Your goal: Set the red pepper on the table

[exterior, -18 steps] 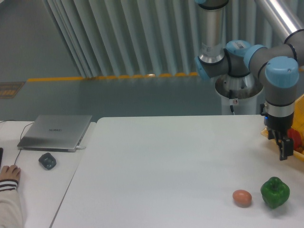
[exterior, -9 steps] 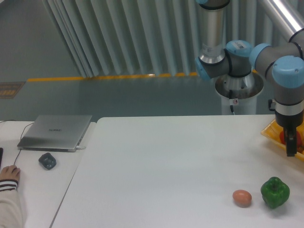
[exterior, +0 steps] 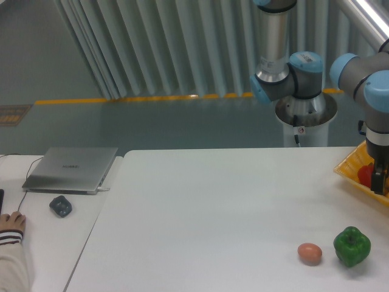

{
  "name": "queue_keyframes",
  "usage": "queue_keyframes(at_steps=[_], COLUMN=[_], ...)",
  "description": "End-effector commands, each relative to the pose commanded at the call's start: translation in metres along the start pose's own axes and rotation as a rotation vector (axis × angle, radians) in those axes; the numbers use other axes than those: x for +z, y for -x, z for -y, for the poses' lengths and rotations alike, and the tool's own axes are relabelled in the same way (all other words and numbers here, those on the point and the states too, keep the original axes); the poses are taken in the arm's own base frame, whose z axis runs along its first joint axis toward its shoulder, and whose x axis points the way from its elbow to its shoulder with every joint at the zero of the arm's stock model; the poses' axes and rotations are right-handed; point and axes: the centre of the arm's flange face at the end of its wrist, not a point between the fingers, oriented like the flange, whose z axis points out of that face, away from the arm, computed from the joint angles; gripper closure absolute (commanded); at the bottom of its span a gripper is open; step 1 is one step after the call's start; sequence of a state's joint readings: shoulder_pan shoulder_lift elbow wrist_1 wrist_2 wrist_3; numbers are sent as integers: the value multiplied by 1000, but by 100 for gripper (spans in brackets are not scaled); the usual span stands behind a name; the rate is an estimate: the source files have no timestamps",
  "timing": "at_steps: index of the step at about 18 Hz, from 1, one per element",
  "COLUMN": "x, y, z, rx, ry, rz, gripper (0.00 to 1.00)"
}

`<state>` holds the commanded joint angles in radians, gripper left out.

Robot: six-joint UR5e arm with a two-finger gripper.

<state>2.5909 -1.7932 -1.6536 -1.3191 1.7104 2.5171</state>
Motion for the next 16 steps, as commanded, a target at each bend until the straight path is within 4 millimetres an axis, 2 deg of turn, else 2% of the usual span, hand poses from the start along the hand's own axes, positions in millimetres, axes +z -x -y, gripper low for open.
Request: queue_keyframes(at_steps=[5, 12, 16], x=[13, 32, 36], y=[-31, -39, -40], z=[-23, -17, -15], rx=[114, 191, 189], ry=[-58, -95, -110], rz=[-23, -31, -32], gripper=[0, 0, 0])
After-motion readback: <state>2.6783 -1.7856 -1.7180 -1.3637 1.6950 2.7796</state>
